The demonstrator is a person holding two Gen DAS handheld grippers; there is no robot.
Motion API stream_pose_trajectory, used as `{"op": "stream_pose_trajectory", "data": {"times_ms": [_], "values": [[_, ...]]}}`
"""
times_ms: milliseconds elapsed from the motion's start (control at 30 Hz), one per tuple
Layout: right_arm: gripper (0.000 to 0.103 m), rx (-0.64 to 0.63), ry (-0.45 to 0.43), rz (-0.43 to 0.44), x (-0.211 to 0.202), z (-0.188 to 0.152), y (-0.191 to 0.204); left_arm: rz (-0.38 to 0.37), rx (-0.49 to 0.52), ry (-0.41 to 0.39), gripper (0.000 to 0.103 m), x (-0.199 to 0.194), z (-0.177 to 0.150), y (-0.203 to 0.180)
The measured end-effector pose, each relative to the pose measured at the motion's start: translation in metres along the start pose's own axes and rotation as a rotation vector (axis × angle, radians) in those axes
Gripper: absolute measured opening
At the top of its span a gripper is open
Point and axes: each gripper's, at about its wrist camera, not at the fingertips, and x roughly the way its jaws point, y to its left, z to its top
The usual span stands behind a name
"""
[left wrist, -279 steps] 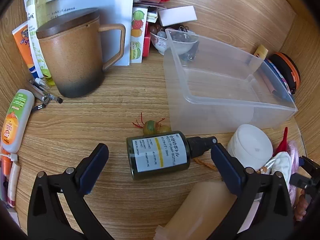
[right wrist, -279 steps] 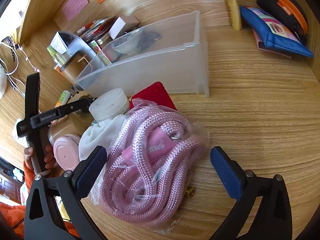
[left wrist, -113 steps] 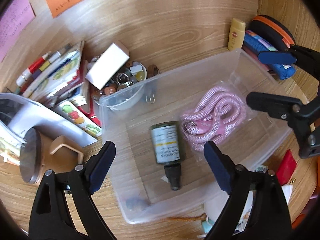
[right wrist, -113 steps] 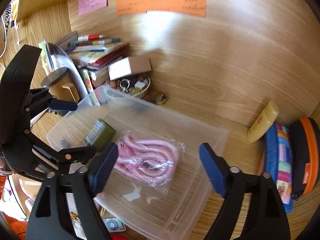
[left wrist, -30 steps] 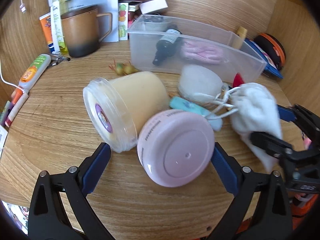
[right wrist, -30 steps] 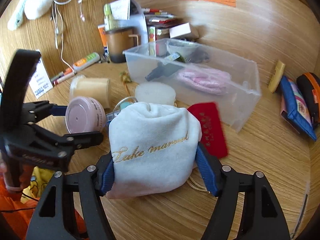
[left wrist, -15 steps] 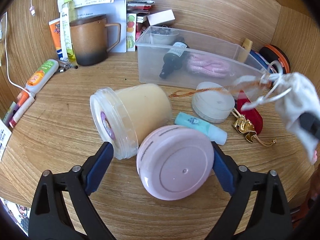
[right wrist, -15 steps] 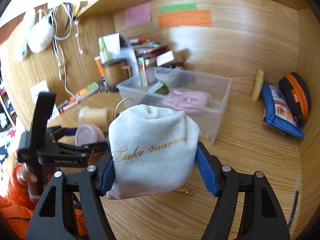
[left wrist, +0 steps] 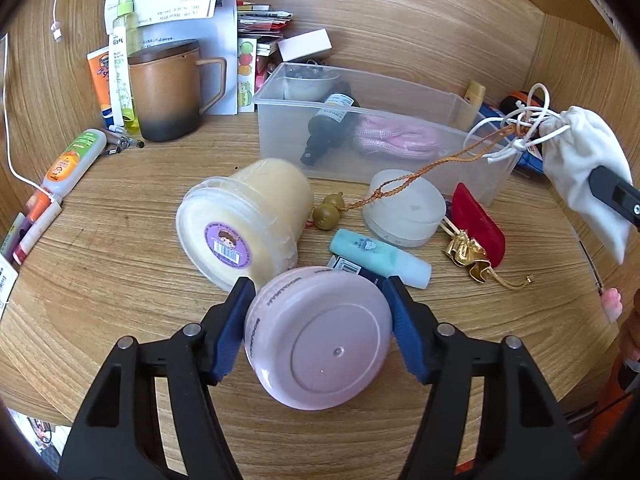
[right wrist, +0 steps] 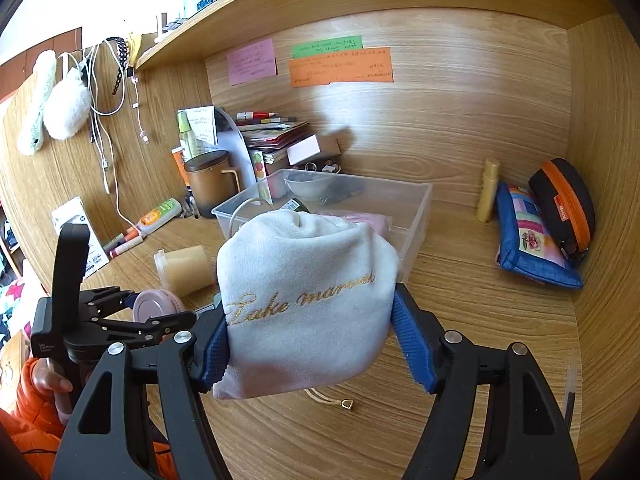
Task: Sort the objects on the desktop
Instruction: 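Carry the white pouch and pink container into the clear box and release both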
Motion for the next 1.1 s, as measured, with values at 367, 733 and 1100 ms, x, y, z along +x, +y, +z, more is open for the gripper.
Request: {"op": "stream_pose_trajectory", "data": {"times_ms": [367,733,1100], "values": [[0.068,-0.01,-0.01,-0.017,0.006,0.009,0.0,-0.032,0.024,-0.036,0.065,-0.015,0.005,-0.008],[0.068,-0.043,0.0,-0.048,0.017,0.022,-0.001,-0.109,0.059,-0.079,0.065,-0.025,0.039,-0.014],[0.068,-0.057,0.011,-0.079,0.032,0.037,-0.005,-0.17,0.096,-0.09,0.065,-0.022,0.065,-0.023]]}}
